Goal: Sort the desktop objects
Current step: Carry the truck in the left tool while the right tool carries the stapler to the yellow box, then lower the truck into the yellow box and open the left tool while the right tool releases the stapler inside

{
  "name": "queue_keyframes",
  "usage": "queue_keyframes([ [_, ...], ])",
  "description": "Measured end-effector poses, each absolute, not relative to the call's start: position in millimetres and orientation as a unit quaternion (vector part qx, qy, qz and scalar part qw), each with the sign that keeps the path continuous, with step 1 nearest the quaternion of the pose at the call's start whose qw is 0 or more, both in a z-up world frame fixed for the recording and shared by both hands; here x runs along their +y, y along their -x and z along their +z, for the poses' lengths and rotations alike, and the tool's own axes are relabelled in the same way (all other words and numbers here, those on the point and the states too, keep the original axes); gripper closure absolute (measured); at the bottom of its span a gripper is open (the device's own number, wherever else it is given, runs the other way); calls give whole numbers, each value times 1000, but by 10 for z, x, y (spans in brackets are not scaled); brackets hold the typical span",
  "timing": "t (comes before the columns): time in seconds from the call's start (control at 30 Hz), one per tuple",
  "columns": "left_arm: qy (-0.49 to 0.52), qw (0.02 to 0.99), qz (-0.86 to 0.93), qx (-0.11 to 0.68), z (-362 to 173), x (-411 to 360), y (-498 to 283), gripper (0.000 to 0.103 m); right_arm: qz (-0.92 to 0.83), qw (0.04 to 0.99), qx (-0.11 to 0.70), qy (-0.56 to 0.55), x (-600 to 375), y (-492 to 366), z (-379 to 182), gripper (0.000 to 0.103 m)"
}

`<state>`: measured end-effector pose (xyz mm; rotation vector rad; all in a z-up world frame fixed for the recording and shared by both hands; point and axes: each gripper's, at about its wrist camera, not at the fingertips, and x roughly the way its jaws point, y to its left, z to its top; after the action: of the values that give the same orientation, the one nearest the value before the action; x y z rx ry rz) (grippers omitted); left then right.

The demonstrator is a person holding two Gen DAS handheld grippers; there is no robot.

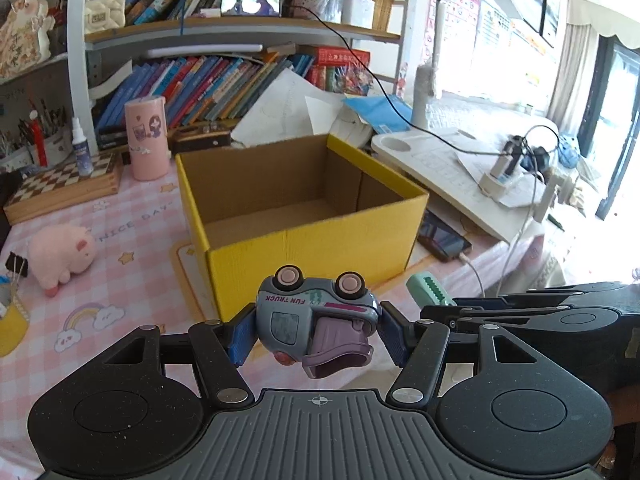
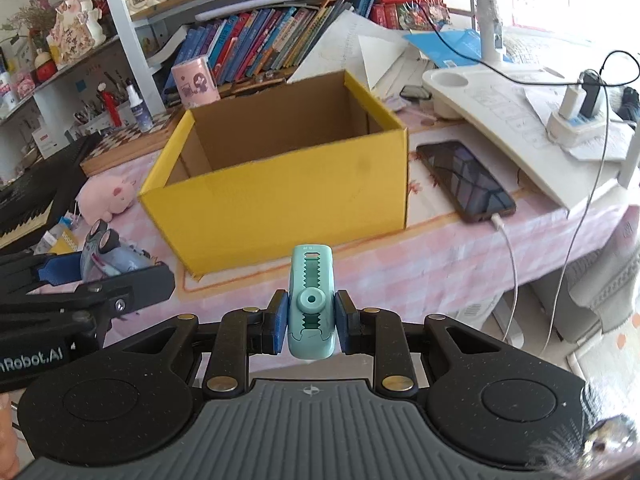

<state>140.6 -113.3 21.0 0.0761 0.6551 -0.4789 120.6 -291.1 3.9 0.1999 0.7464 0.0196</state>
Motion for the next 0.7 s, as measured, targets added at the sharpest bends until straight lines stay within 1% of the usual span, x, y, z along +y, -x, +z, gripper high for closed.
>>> queue_keyframes([
  [0.3,-27,944,-192,267,502,-1383,-1704,40,50,947,310,-74,-3215,-1475,268,80],
  [0.5,-56,956,-163,239,624,-1517,-2033,40,73,959,265,-68,-3350,-1863,485,80],
  [0.7,-70,955,-139,253,526,-1671,-2463,40,104,959,257,-58,-3324,-2347,562,80],
])
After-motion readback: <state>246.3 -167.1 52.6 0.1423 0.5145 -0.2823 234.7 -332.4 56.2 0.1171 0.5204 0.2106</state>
